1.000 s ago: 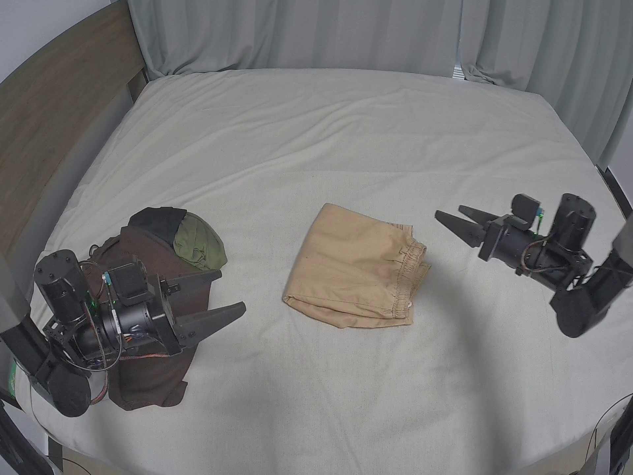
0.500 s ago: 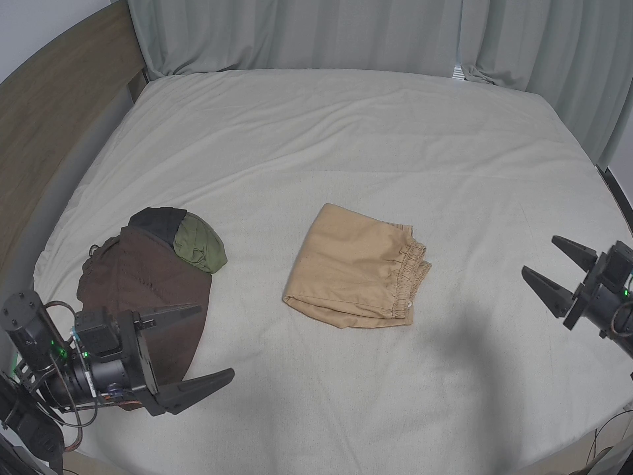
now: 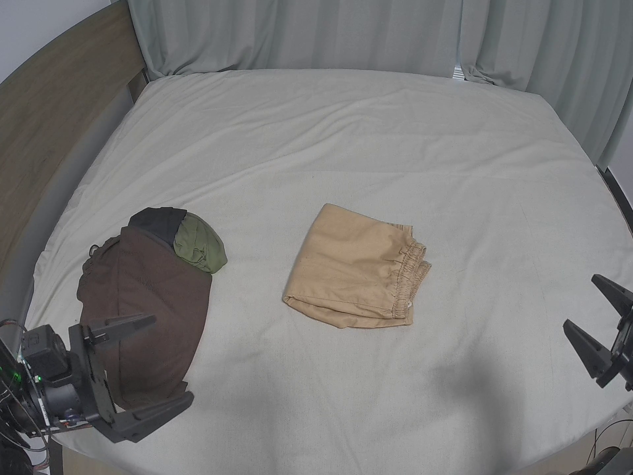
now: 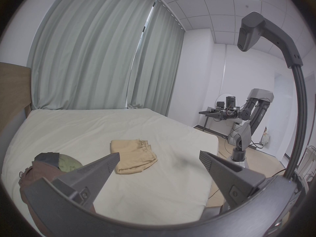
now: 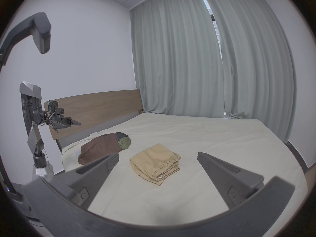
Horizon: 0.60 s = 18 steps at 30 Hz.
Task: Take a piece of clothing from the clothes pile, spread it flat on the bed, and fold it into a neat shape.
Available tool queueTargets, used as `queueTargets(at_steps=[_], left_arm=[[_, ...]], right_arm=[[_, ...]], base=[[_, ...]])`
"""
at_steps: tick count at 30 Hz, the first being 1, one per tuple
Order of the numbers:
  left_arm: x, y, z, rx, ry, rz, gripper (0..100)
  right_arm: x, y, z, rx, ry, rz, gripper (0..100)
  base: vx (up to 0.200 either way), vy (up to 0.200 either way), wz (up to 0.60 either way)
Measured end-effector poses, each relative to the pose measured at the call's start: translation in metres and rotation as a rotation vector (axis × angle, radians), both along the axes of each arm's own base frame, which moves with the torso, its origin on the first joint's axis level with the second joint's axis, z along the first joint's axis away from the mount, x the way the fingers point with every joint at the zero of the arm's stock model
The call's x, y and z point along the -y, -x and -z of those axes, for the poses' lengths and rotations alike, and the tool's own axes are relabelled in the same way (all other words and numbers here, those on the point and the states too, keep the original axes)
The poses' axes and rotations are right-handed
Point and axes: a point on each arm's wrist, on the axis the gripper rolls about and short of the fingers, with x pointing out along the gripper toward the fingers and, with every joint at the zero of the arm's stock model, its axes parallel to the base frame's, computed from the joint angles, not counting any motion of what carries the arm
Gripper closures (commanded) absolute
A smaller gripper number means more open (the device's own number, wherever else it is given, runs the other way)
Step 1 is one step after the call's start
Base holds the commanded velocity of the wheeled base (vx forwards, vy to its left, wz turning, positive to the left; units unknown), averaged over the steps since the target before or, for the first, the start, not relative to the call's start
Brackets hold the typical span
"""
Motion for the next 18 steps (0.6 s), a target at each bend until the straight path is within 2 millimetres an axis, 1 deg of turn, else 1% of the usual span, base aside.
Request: queueTargets(at_steps=[5, 10, 13, 14, 16, 18], left_arm=[[-0.008, 0.024, -0.002, -0.007, -0.005, -0.018, 0], [-0.015, 0.048, -0.005, 0.039, 0.006, -0.035, 0], [-0.02, 0.061, -0.003, 0.045, 0.006, -0.047, 0], [-0.022, 0.07, 0.0, 0.047, 0.006, -0.054, 0], [-0.026, 0.082, 0.005, 0.044, 0.005, -0.065, 0], [-0.028, 0.09, 0.009, 0.045, 0.006, -0.074, 0]], right_arm=[[0.002, 0.028, 0.005, 0.007, -0.009, 0.002, 0], [0.005, 0.06, 0.019, 0.001, -0.02, 0.004, 0], [0.006, 0.076, 0.028, 0.01, -0.029, 0.016, 0], [0.006, 0.083, 0.033, 0.012, -0.034, 0.024, 0], [0.007, 0.091, 0.041, 0.011, -0.036, 0.041, 0], [0.007, 0.095, 0.046, 0.008, -0.037, 0.058, 0]], base=[[0.0, 0.0, 0.0], [0.0, 0.0, 0.0], [0.0, 0.0, 0.0], [0.0, 0.0, 0.0], [0.0, 0.0, 0.0], [0.0, 0.0, 0.0]])
